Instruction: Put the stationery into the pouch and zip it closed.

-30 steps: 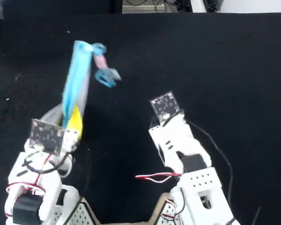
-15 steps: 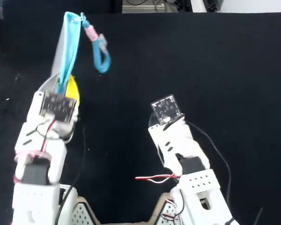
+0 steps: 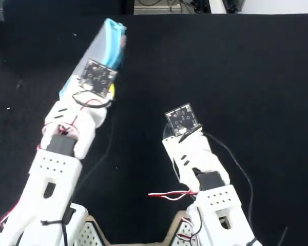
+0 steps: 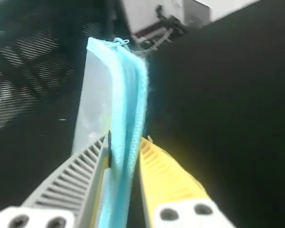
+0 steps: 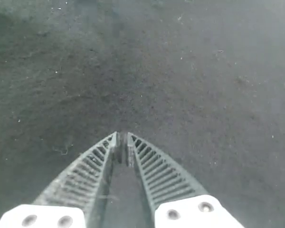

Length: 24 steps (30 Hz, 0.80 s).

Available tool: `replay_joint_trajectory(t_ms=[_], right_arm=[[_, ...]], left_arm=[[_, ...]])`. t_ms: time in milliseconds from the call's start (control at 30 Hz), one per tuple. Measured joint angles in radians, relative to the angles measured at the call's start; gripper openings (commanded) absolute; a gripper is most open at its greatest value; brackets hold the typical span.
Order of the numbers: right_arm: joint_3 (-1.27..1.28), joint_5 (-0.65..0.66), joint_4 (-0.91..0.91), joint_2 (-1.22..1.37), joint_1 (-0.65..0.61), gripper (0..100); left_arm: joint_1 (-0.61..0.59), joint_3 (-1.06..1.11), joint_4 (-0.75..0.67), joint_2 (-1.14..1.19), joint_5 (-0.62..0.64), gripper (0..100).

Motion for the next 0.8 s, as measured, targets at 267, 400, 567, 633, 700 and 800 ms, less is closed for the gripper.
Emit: replay_joint_trajectory(t_ms=[267,400,567,633,700,800], right_arm=[[0.0,0.0,0.0,0.0,0.0,1.5],[0.0,0.0,0.0,0.0,0.0,1.5],[0.0,0.0,0.0,0.0,0.0,1.5],[0.0,0.0,0.0,0.0,0.0,1.5],[0.0,0.0,0.0,0.0,0.0,1.5],[0.0,0.0,0.0,0.0,0.0,1.5]], left_arm=[[0.083,0.006,0.009,0.054,0.186,20],[0.08,0.017,0.011,0.063,0.336,20],[0.095,0.031,0.011,0.063,0.371,20],[0.1,0.031,0.023,0.063,0.371,20],[0.109,0.026,0.071,0.06,0.371,20],[0.117,0.021,0.146,0.031,0.371,20]])
